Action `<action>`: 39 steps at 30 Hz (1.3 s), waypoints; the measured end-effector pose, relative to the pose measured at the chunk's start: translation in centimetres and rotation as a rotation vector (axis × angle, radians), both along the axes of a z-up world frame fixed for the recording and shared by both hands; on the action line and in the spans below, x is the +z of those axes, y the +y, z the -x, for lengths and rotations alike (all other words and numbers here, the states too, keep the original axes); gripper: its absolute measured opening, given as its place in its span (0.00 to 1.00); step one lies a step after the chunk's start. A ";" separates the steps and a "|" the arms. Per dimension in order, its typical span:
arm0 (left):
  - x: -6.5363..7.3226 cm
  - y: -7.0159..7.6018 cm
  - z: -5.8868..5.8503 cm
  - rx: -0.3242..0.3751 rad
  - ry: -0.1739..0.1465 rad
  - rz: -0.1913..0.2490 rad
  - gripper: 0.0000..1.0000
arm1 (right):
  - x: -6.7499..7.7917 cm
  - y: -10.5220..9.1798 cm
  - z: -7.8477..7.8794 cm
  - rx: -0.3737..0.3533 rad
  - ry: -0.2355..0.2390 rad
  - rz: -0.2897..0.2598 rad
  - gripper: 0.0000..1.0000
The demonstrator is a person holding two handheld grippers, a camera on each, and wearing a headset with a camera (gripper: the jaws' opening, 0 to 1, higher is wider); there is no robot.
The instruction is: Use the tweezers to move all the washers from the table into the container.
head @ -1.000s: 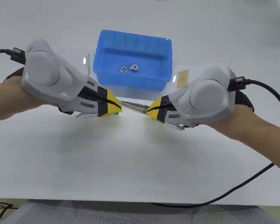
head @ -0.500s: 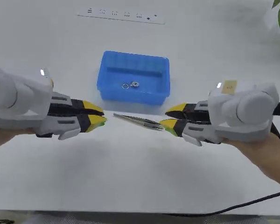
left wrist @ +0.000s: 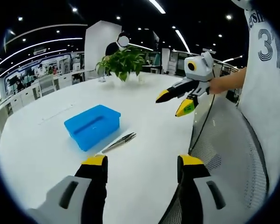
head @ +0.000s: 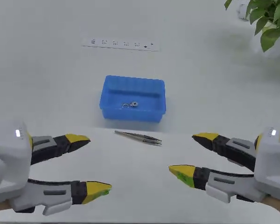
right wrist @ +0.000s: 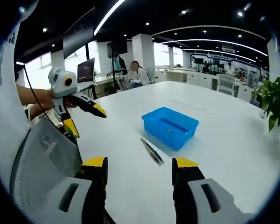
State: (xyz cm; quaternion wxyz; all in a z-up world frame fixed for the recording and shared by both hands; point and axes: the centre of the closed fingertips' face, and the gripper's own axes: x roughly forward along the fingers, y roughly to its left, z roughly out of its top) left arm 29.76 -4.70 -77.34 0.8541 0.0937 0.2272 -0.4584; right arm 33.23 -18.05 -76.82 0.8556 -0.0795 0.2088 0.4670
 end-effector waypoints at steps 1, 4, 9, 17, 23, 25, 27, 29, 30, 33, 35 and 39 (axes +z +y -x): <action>0.3 0.1 -0.3 0.018 -0.004 0.003 0.69 | 0.2 -0.1 0.2 0.001 -0.014 0.000 0.61; 1.7 -0.1 -0.8 0.086 -0.004 0.073 0.78 | 0.3 -0.2 1.0 0.018 -0.035 0.009 0.68; 2.3 -0.2 -0.3 0.099 -0.023 0.078 0.86 | 0.2 0.1 2.5 0.084 -0.104 0.076 0.79; 3.4 -1.3 0.3 0.072 -0.038 0.127 0.94 | 0.6 0.6 3.1 0.066 -0.102 0.043 0.89; 1.2 1.3 2.0 0.050 0.010 0.005 0.98 | 0.6 0.4 3.3 0.064 -0.110 0.066 0.97; 0.9 2.2 2.5 0.051 0.021 0.001 0.99 | 0.7 0.3 3.1 0.053 -0.102 0.055 1.00; 0.7 3.1 2.9 0.074 0.035 0.008 0.99 | 0.9 0.2 2.9 0.042 -0.096 0.044 1.00; 0.4 3.9 3.2 0.095 0.054 0.016 0.99 | 1.1 0.1 2.7 0.029 -0.095 0.041 1.00; 0.3 4.1 3.3 0.100 0.057 0.017 0.99 | 1.3 0.1 2.6 0.024 -0.098 0.040 1.00; 0.0 4.3 3.5 0.109 0.064 0.010 0.99 | 1.6 0.3 2.2 0.016 -0.104 0.041 1.00; 0.2 4.0 3.4 0.104 0.059 0.024 0.99 | 1.8 0.5 2.0 0.016 -0.106 0.041 1.00; 0.3 3.2 3.3 0.076 0.051 0.015 0.99 | 2.0 0.9 1.9 0.030 -0.115 0.049 1.00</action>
